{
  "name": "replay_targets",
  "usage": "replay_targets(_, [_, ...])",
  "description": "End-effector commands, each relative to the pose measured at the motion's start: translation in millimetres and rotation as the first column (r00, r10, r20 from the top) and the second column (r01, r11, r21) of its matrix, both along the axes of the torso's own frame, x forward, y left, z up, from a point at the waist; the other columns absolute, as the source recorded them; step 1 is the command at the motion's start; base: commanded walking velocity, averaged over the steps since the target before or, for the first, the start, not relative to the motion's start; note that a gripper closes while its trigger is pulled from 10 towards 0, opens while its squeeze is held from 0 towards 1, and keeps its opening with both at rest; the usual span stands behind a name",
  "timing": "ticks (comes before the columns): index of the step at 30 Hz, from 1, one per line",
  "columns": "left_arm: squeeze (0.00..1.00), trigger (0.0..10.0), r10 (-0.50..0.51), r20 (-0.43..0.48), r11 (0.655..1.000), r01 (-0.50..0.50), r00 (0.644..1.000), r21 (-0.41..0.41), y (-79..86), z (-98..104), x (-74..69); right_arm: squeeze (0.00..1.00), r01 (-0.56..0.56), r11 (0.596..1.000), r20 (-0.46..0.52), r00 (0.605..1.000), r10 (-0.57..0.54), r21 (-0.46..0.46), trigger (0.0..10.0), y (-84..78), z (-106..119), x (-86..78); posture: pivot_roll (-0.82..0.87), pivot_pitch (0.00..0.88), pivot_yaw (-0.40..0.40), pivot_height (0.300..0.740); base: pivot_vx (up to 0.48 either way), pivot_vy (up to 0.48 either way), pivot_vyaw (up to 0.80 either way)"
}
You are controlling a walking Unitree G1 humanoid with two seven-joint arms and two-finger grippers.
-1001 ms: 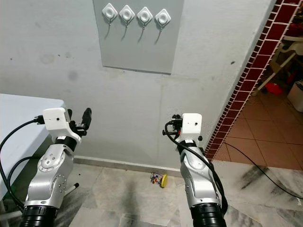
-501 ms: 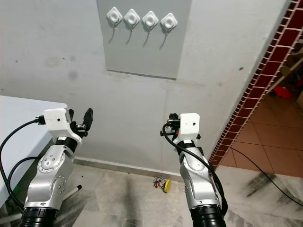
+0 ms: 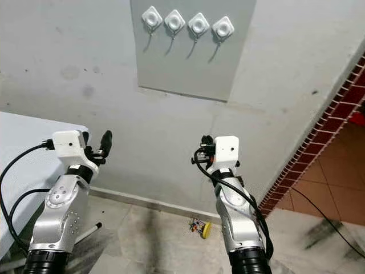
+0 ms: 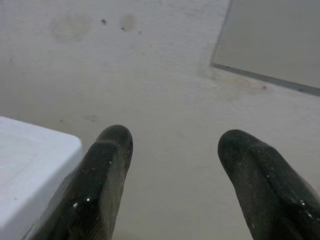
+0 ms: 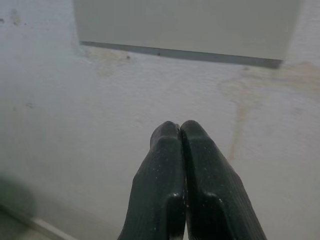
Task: Hang keys on a hook
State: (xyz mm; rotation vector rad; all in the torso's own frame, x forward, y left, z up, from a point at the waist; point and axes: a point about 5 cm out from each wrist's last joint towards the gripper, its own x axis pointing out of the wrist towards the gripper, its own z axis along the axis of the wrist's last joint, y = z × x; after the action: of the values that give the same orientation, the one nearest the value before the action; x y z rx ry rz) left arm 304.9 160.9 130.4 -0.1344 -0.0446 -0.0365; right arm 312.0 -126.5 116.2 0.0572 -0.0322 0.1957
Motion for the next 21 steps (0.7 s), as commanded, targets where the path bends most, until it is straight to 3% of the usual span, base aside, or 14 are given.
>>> replay_targets(1, [0.00, 10.0, 0.000, 0.007, 1.000, 0.000, 1.000, 0.005, 1.3, 3.7, 0.6, 0.00, -0.002, 1.000, 0.010, 1.000, 0.002, -0.001, 10.0, 0.8, 1.7, 0.3, -0.08, 0.000, -0.027, 0.740, 0.480, 0.000, 0.00])
replay_targets(21, [0.00, 10.0, 0.003, 0.011, 1.000, -0.003, 1.000, 0.011, -0.6, 4.2, 0.4, 0.00, -0.011, 1.000, 0.011, 1.000, 0.011, -0.003, 10.0, 1.4, 1.2, 0.0, -0.08, 0.000, -0.031, 0.740, 0.457, 0.000, 0.00])
